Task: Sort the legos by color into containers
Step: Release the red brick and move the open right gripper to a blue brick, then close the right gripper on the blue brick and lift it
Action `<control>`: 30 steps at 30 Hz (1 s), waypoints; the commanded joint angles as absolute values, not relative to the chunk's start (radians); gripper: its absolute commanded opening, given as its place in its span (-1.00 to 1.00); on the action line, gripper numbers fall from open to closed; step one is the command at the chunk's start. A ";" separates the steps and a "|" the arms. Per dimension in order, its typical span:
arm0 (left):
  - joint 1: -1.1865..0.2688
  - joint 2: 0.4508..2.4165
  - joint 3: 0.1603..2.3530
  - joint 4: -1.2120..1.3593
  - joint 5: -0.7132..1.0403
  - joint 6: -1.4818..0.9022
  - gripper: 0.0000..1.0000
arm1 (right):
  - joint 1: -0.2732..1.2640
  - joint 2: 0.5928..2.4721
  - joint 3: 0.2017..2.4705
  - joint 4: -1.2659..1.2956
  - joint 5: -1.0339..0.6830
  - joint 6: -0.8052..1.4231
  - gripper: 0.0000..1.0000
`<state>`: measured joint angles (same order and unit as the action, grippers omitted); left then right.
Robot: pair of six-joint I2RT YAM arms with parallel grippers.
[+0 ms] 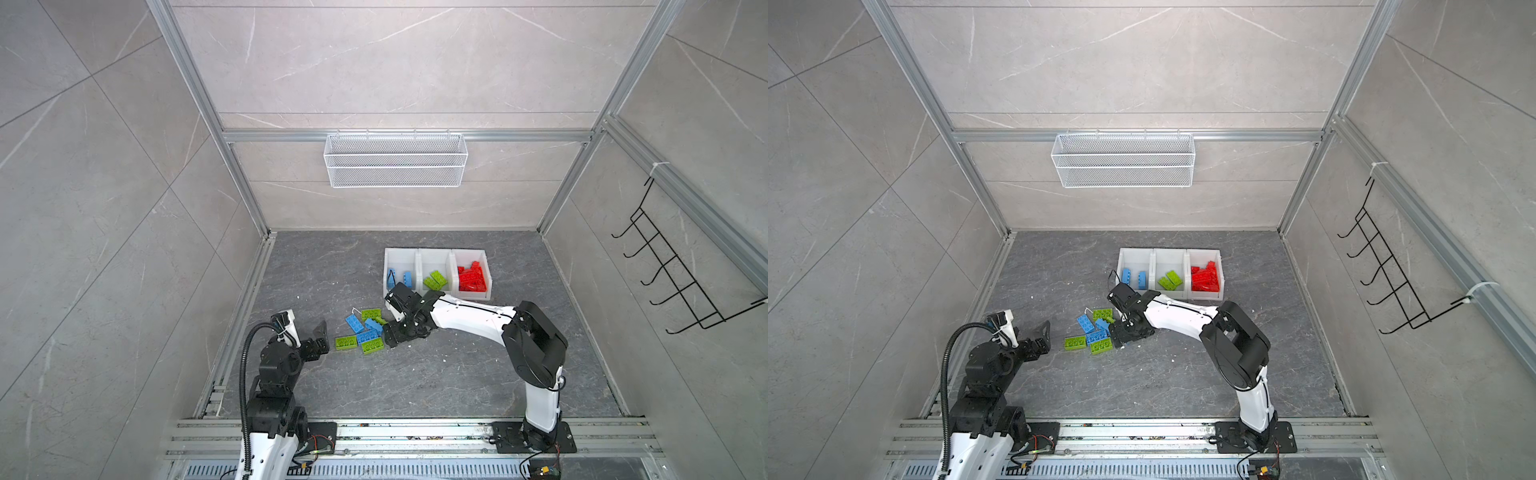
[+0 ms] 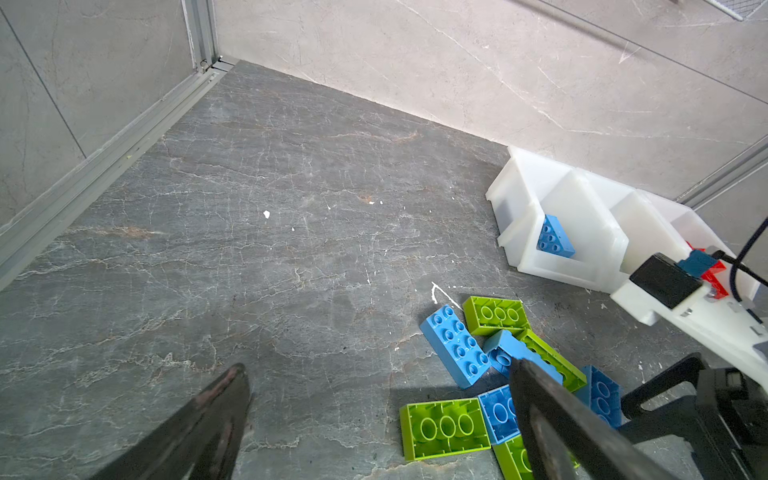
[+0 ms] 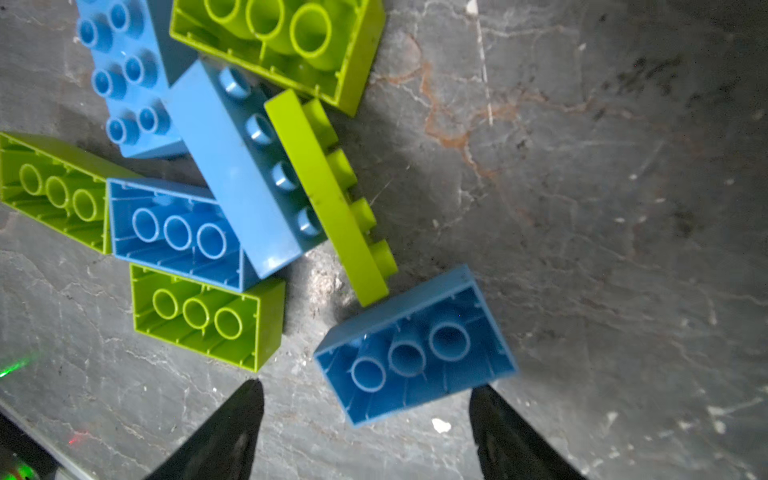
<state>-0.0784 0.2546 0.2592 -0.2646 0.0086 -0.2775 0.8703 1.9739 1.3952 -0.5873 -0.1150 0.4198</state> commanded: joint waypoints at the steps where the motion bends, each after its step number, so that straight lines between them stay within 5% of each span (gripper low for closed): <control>1: -0.078 0.247 0.266 -0.261 0.008 -0.291 0.99 | 0.877 2.010 1.430 -0.629 -0.073 0.435 0.58; 14: -0.078 0.243 0.266 -0.262 0.008 -0.288 0.99 | 0.854 1.946 1.362 -0.664 0.053 0.380 0.20; 20: -0.078 0.239 0.264 -0.264 0.008 -0.290 0.99 | 0.848 1.950 1.352 -0.630 0.017 0.371 0.19; 24: -0.078 0.233 0.264 -0.267 0.002 -0.290 0.99 | 0.848 1.973 1.371 -0.599 -0.020 0.366 0.38; 30: -0.079 0.227 0.263 -0.268 0.009 -0.288 0.99 | 0.847 2.007 1.417 -0.620 -0.008 0.367 0.29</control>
<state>-0.0784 0.2367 0.2592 -0.2703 0.0086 -0.2775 0.8486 1.9774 1.3796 -0.6163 -0.0044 0.3729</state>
